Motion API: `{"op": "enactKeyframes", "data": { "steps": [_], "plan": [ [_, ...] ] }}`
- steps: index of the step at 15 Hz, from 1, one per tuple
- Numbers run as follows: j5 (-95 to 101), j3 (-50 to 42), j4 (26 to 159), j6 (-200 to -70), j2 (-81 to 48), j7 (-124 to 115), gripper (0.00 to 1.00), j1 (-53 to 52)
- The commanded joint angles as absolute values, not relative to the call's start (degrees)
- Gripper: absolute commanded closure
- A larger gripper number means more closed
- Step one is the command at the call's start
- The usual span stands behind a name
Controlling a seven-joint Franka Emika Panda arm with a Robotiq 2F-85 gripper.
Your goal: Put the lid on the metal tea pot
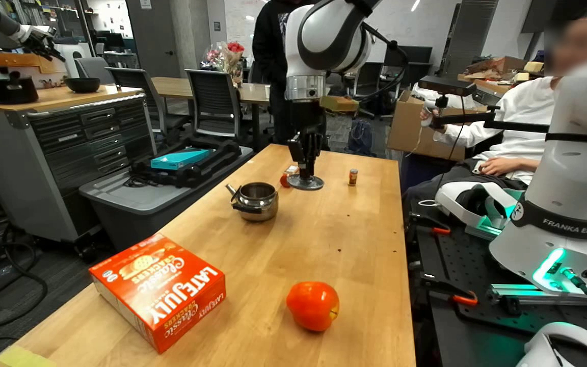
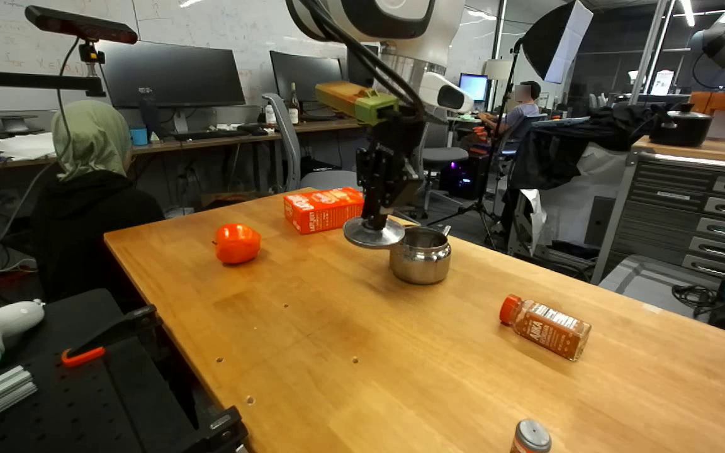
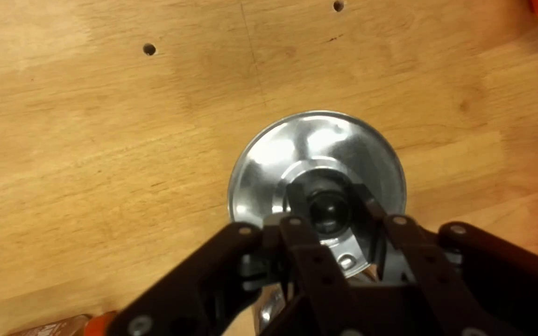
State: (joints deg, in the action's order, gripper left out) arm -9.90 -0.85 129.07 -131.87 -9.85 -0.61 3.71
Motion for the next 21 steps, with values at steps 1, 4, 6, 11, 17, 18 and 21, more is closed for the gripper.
{"op": "enactKeyframes", "data": {
  "steps": [1, 4, 6, 11, 17, 18, 21],
  "plan": [
    [-11.48, -0.74, 125.41, -129.0, -9.2, -3.99, 0.88, 2.81],
    [-12.28, -0.72, 122.71, -127.51, -10.13, -6.44, 0.88, 2.41],
    [-12.19, -0.8, 121.31, -127.04, -10.85, -8.12, 0.89, 2.14],
    [-12.65, -1.08, 118.11, -128.74, -13.62, -10.73, 0.9, 2.3],
    [-16.8, -0.79, 114.05, -130.73, -17.7, -10.4, 0.93, 2.85],
    [-17.29, -0.78, 113.26, -131.06, -18.49, -10.44, 0.93, 2.91],
    [-17.62, -0.97, 110.95, -131.96, -20.93, -10.79, 0.93, 3.06]
  ]
}}
